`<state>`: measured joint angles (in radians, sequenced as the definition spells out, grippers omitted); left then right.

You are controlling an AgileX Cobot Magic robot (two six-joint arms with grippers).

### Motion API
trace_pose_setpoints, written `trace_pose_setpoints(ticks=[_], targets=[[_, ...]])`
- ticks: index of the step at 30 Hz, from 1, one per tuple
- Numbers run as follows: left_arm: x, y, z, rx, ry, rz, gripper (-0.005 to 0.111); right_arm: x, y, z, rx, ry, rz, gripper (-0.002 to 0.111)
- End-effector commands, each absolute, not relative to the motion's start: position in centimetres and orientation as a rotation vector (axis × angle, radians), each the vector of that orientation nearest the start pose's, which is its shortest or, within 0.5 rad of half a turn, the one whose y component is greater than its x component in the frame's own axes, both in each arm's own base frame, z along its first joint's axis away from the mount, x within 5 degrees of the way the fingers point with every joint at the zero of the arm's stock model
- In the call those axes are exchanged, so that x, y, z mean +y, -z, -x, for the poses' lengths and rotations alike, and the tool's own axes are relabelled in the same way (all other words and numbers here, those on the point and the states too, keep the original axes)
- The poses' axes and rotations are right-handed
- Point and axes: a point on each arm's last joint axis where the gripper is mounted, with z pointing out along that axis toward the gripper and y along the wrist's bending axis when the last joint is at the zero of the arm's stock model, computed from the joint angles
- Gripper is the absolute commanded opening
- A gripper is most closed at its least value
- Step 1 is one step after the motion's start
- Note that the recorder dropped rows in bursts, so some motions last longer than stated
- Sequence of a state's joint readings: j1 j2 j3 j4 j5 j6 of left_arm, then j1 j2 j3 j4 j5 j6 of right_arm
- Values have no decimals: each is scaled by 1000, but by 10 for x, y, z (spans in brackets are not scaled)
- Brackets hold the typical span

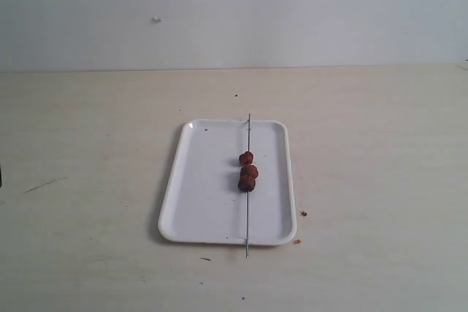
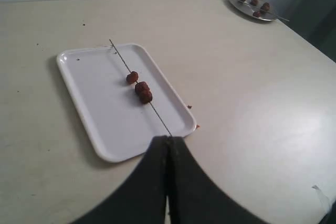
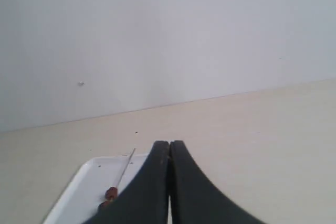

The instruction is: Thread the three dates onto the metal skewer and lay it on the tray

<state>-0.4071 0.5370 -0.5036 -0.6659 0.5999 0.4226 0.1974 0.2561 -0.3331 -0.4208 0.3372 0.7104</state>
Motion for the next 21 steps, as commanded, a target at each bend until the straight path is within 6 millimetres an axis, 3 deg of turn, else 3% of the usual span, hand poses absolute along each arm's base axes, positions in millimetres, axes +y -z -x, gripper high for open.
trace_pose_setpoints(ticks=[1, 8, 12, 18, 21], targets=[[-70, -299, -82, 1994, 720, -474, 0, -3, -248, -68, 1681, -182, -220, 0], [-70, -299, -82, 1994, 720, -474, 0, -5, -209, -69, 1782, -103, -199, 0], [-70, -299, -82, 1994, 720, -474, 0, -5, -204, -69, 1786, -79, -167, 0], [-70, -299, -82, 1994, 720, -474, 0, 5, -200, -71, 1681, -95, 14, 0], [-70, -299, -82, 1994, 718, -475, 0, 5, -200, -71, 1689, -154, -50, 0]])
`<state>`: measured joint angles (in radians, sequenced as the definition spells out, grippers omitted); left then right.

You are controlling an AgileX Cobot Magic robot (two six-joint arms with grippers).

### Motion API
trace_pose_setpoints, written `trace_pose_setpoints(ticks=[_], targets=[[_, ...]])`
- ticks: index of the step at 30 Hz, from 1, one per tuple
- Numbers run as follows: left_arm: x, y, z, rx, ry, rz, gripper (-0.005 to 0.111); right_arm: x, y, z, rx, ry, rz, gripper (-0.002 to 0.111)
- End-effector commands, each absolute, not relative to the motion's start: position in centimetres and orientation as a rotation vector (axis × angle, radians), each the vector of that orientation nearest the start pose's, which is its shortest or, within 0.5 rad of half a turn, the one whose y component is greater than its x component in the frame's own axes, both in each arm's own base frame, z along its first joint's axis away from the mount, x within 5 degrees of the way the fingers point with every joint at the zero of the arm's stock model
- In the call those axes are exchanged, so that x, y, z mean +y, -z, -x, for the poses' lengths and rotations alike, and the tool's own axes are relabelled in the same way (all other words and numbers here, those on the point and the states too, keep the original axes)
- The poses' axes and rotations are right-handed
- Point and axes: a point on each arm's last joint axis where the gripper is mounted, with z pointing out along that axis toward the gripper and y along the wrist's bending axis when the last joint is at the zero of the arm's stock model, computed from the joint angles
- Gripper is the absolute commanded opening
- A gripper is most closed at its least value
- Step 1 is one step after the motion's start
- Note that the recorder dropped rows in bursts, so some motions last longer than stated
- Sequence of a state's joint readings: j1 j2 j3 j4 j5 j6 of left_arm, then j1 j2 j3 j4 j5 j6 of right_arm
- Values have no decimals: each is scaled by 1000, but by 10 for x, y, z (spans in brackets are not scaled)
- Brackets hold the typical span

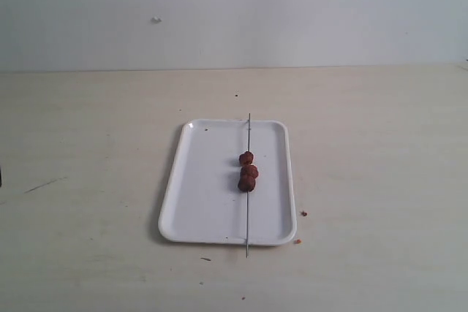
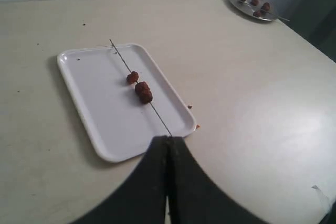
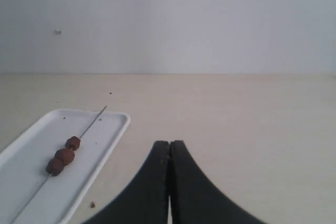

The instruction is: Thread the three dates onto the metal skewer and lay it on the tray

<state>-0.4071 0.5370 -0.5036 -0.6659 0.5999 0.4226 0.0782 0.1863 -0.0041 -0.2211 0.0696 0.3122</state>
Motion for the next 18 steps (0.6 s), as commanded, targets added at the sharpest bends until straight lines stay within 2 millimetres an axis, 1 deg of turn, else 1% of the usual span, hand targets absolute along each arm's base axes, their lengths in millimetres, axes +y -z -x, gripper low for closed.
trace_pose_setpoints(ticks=[1, 18], targets=[[-70, -299, -82, 1994, 718, -475, 0, 5, -200, -71, 1686, -172, -69, 0], [-70, -299, -82, 1994, 718, -475, 0, 5, -200, -71, 1686, -180, -77, 0]])
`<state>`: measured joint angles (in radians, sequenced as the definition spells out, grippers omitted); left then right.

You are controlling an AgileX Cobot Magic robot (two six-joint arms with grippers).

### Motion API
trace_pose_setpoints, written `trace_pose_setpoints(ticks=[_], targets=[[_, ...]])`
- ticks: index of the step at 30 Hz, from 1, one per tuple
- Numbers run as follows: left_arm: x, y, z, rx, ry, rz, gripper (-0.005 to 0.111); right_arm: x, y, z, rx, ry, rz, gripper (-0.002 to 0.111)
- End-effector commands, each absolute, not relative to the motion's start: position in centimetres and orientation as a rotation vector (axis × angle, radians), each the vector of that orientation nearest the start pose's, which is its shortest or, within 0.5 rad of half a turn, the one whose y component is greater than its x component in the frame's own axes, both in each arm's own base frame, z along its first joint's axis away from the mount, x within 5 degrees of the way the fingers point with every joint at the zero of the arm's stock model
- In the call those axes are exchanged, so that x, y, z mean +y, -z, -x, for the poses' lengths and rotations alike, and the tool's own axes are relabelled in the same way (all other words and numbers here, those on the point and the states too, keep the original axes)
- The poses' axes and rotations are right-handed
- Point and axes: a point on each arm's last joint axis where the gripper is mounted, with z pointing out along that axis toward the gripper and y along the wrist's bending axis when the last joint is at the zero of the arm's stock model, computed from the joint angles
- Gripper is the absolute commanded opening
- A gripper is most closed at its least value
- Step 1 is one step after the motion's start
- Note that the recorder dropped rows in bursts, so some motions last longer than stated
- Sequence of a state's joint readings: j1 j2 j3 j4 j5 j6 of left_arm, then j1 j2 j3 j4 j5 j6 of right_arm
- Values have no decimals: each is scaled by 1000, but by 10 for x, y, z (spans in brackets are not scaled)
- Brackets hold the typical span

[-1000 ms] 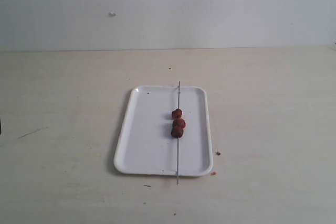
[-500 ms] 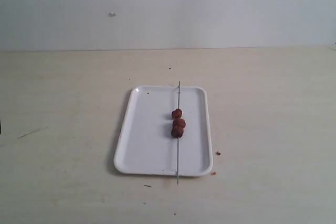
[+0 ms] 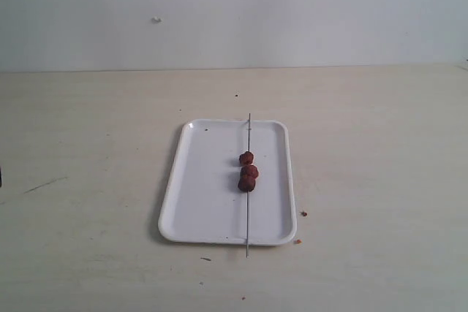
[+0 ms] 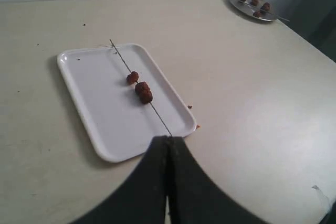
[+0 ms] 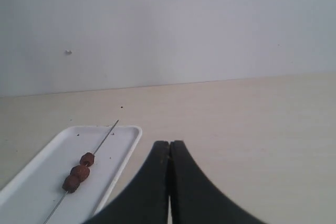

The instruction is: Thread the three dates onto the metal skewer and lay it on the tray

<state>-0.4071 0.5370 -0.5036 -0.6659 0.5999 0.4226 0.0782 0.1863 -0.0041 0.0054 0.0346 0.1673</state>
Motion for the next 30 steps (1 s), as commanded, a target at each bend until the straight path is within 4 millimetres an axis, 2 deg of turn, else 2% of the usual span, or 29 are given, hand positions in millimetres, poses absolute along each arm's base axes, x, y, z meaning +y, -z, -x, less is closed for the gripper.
trace_pose_setpoints(ticks=[1, 7, 11, 14, 22, 25, 30], targets=[[-70, -299, -82, 1994, 718, -475, 0, 5, -200, -71, 1686, -180, -77, 0], [-68, -300, -84, 1965, 657, -510, 0, 5, -200, -71, 1686, -180, -77, 0], [-65, -305, -91, 1872, 679, -358, 0, 5, -200, -71, 1686, -181, -79, 0], [-53, -303, -94, 1746, 628, -195, 0, 5, -200, -71, 1686, -181, -79, 0], [-18, -278, -74, 1580, 415, 40, 0, 5, -200, -71, 1686, -180, -77, 0], [-11, -267, -67, 1562, 387, 132, 0, 5, -200, -71, 1686, -180, -77, 0], [-6, -237, -62, 1571, 366, 243, 0, 5, -200, -71, 1686, -180, -77, 0]])
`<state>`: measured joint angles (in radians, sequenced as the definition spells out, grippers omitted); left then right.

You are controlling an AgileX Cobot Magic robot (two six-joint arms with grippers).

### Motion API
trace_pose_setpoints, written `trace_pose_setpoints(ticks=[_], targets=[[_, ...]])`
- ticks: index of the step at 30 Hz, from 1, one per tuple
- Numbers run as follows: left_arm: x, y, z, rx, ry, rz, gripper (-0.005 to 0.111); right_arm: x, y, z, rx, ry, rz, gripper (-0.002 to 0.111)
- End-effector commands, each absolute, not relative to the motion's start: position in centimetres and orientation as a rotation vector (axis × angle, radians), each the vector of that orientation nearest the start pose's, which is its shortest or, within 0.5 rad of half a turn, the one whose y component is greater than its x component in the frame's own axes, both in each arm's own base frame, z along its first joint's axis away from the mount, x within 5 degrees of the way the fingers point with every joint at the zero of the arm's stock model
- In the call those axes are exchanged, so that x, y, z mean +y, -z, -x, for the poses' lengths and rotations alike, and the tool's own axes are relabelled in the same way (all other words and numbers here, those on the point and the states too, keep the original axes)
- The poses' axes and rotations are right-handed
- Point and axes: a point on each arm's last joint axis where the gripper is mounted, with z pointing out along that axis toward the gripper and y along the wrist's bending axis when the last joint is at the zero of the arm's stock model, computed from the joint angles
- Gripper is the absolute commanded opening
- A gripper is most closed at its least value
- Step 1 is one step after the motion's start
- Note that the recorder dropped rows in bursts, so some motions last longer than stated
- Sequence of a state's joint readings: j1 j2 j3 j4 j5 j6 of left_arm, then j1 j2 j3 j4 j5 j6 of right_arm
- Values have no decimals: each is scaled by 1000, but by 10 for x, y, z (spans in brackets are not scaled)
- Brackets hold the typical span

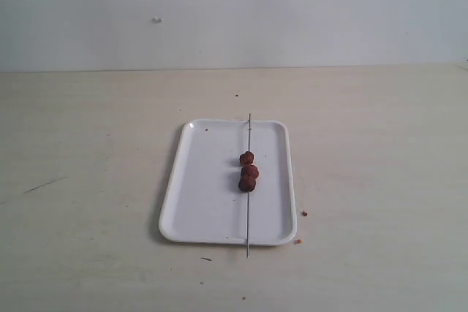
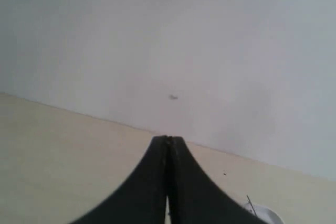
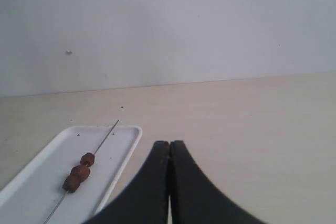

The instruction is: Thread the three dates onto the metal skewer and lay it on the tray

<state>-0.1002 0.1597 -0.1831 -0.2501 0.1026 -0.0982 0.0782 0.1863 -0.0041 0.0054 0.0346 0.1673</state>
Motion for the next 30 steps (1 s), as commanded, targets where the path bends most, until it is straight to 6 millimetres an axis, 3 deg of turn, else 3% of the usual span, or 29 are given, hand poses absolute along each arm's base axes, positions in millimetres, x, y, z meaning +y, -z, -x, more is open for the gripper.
trace_pose_setpoints(ticks=[1, 15, 30], targets=[[-5, -231, -61, 1576, 368, 257, 0, 5, -200, -71, 1686, -180, -77, 0], [-4, -204, -57, 1587, 308, 214, 0, 5, -200, -71, 1686, -180, -77, 0], [-4, -204, -57, 1588, 305, 211, 0, 5, -200, -71, 1686, -180, -77, 0]])
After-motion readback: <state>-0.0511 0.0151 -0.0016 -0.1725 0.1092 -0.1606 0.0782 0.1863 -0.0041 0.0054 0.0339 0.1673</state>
